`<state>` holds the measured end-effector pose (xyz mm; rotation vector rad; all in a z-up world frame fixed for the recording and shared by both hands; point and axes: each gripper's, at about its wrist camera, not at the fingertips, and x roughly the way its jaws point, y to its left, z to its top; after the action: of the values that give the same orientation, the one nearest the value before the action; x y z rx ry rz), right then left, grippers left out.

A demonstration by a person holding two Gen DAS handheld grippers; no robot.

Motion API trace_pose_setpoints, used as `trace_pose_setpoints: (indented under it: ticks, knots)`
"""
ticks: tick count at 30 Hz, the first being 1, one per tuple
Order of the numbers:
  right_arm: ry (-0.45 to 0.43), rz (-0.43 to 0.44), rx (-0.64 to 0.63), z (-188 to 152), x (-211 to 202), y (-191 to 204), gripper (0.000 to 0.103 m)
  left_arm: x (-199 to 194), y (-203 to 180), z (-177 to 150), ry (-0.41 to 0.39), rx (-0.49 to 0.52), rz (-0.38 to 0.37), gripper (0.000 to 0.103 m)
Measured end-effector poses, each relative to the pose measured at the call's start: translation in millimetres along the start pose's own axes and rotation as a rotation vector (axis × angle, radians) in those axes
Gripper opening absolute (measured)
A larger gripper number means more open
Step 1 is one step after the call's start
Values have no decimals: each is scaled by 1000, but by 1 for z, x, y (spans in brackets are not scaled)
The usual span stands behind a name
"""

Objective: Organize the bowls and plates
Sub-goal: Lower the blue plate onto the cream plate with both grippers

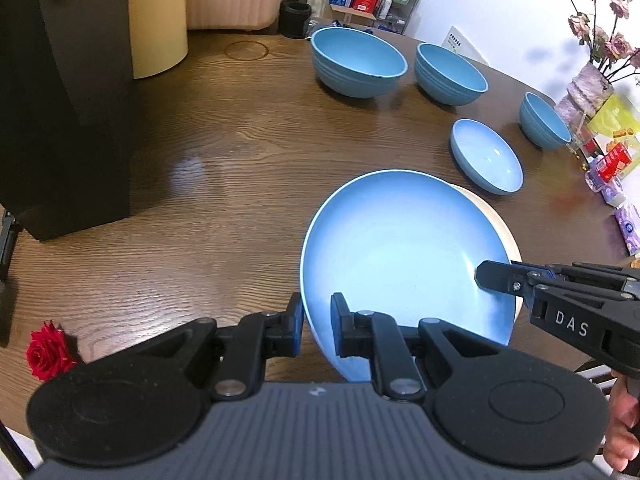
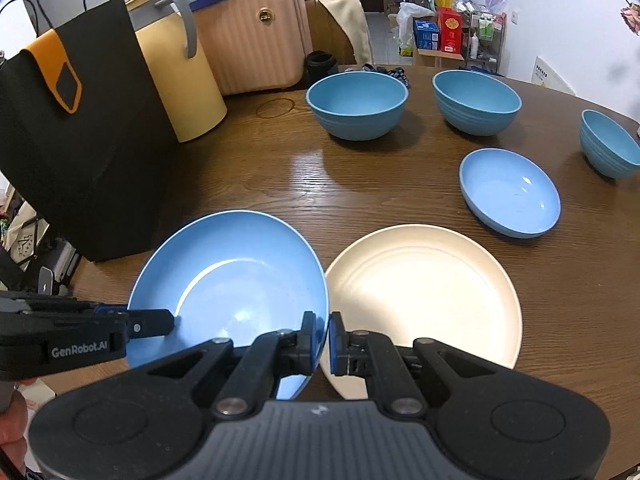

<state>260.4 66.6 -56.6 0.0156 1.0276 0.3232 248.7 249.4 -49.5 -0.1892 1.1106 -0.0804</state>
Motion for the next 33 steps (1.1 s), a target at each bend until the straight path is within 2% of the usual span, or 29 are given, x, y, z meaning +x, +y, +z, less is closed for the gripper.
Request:
trace_pose_setpoints:
  ticks: [14, 33]
  knots:
    - [-7, -26, 16, -7, -13, -39, 6, 11, -40, 2, 7, 24, -24, 14]
    - [22, -50, 71, -14, -9, -89, 6, 41, -78, 10, 40, 58, -46, 15]
